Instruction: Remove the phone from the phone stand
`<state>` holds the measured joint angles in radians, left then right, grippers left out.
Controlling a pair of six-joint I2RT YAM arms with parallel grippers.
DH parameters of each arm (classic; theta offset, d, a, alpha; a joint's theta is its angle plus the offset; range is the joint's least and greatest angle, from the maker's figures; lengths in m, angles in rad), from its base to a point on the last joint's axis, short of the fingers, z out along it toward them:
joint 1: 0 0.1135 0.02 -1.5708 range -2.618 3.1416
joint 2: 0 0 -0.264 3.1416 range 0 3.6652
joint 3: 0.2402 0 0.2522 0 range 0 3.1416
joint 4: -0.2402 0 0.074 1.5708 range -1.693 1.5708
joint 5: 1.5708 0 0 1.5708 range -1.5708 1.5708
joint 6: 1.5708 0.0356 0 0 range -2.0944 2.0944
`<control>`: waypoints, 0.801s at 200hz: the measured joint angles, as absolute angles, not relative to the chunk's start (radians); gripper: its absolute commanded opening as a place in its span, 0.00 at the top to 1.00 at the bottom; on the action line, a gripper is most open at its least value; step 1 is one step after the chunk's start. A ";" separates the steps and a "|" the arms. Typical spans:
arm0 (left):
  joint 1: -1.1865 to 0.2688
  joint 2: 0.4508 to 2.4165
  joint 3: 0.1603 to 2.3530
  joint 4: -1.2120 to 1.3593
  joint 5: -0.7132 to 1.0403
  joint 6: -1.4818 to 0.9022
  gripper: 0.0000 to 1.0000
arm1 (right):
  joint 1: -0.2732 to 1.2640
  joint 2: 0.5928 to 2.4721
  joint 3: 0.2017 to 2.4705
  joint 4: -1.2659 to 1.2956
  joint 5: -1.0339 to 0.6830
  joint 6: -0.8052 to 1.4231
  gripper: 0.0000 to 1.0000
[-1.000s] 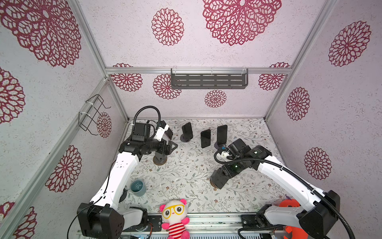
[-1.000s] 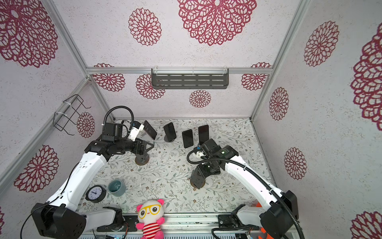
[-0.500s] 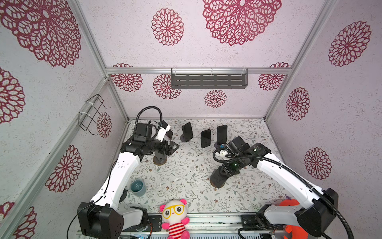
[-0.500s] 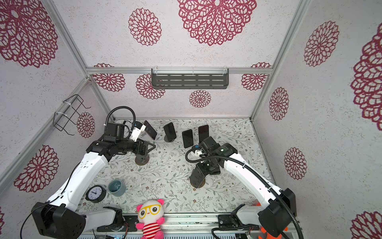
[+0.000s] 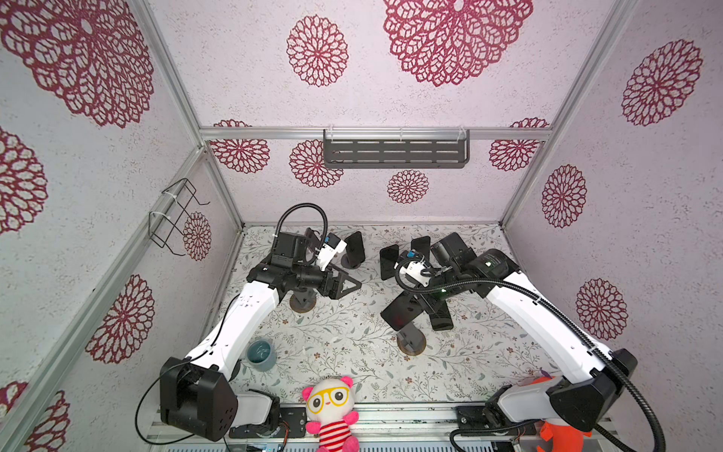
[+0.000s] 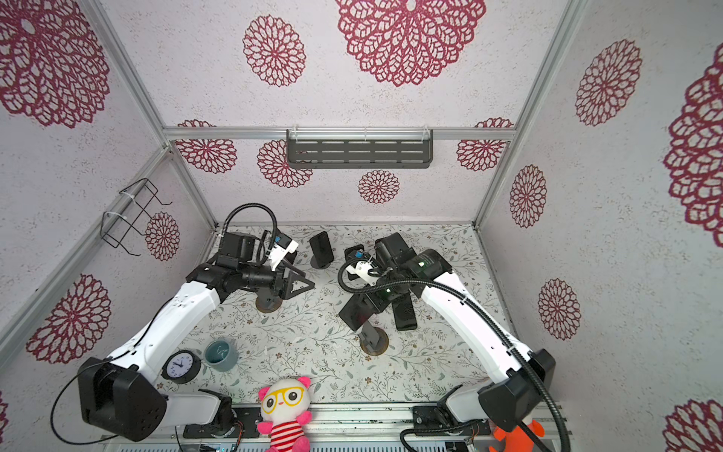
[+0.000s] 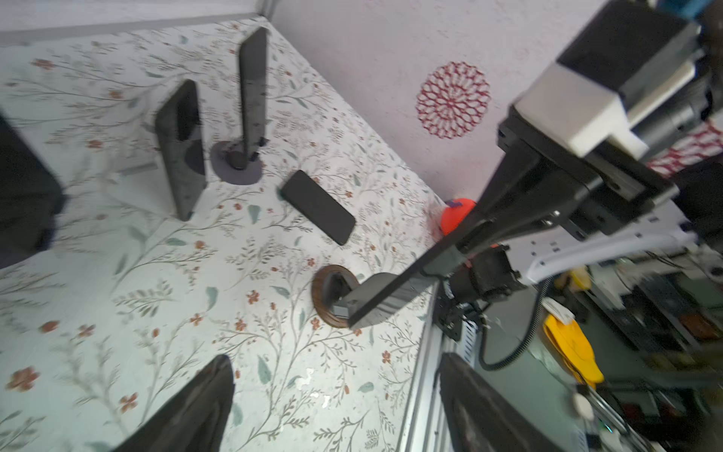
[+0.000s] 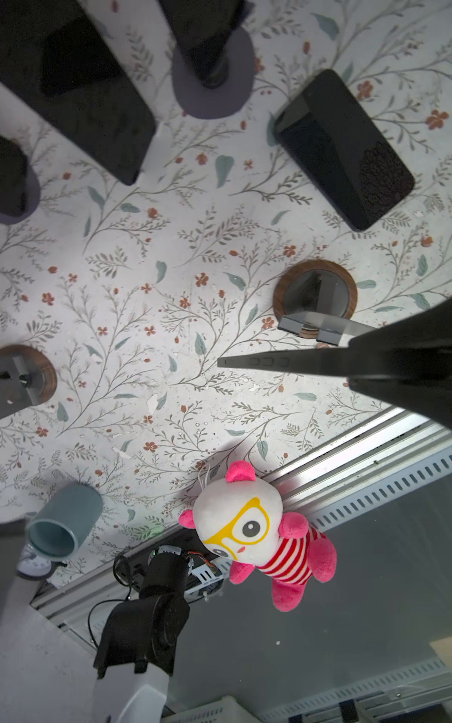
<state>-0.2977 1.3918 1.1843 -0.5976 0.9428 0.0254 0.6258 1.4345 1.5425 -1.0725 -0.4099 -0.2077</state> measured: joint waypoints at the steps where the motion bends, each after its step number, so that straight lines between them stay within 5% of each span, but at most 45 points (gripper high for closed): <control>1: -0.299 1.393 1.184 -0.598 0.946 0.027 0.16 | 0.625 1.440 1.548 -1.073 -0.413 -0.215 0.97; 76: -0.364 1.454 1.184 -0.649 1.107 0.214 0.24 | 0.538 1.689 1.810 -1.213 -0.606 -0.511 0.98; 160: -0.389 1.489 1.170 -0.551 1.113 0.200 0.37 | 0.540 1.749 1.888 -1.302 -0.760 -0.637 0.98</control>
